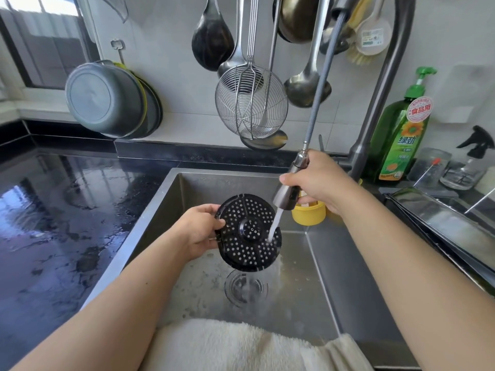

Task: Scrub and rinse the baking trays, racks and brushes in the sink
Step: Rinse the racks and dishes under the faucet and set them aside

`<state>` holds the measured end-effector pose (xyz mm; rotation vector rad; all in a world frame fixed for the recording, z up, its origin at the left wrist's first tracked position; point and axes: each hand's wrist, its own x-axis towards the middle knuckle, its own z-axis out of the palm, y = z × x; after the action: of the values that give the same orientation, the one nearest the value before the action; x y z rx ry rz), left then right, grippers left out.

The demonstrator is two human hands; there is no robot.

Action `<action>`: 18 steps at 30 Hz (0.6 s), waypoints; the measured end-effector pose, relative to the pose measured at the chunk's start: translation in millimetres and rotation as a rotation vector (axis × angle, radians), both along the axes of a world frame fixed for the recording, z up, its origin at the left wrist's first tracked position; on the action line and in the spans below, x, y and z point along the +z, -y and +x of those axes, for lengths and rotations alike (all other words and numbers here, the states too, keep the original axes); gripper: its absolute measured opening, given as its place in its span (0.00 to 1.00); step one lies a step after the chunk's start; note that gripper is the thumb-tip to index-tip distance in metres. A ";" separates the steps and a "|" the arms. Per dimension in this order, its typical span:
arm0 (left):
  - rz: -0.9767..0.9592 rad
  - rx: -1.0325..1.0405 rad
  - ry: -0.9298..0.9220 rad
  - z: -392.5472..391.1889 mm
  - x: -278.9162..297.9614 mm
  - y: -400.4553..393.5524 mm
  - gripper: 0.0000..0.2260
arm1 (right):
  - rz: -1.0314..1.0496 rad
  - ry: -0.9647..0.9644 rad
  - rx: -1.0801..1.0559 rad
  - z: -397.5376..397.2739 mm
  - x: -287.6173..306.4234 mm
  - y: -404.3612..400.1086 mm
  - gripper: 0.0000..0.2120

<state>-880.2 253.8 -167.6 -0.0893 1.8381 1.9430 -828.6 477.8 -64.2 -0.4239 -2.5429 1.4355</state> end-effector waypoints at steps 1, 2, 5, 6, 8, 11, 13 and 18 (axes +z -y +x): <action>-0.010 -0.004 -0.001 0.6 0.6 -0.1 0.13 | 0.031 -0.015 -0.034 -3.8 -2.2 1.1 0.14; -0.030 -0.009 -0.002 1.1 0.8 0.2 0.13 | 0.046 -0.030 -0.052 -8.8 -4.9 3.6 0.14; -0.121 -0.014 -0.009 -0.9 -2.6 0.1 0.12 | -0.011 -0.054 0.070 -19.7 -5.2 6.7 0.17; -0.169 -0.003 -0.017 -2.1 -4.2 0.2 0.12 | 0.018 -0.023 0.174 -21.6 -0.5 3.7 0.22; -0.308 0.020 -0.065 -6.2 -7.5 0.0 0.11 | 0.304 0.129 0.357 -27.7 14.6 -9.5 0.33; -0.583 -0.033 -0.204 -5.3 -7.4 -3.2 0.11 | 0.933 0.260 0.368 -51.1 23.8 -40.8 0.27; -0.665 -0.057 -0.251 -2.7 -7.0 -4.5 0.11 | 1.385 0.276 0.293 -65.6 18.4 -62.4 0.18; -0.686 -0.032 -0.272 -3.1 -7.8 2.7 0.10 | 1.881 0.475 0.149 -72.1 15.0 -97.5 0.25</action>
<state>-883.3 251.1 -175.5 -0.0091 2.5947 1.2683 -900.7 575.3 -49.2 -0.1534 -2.8876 -1.4009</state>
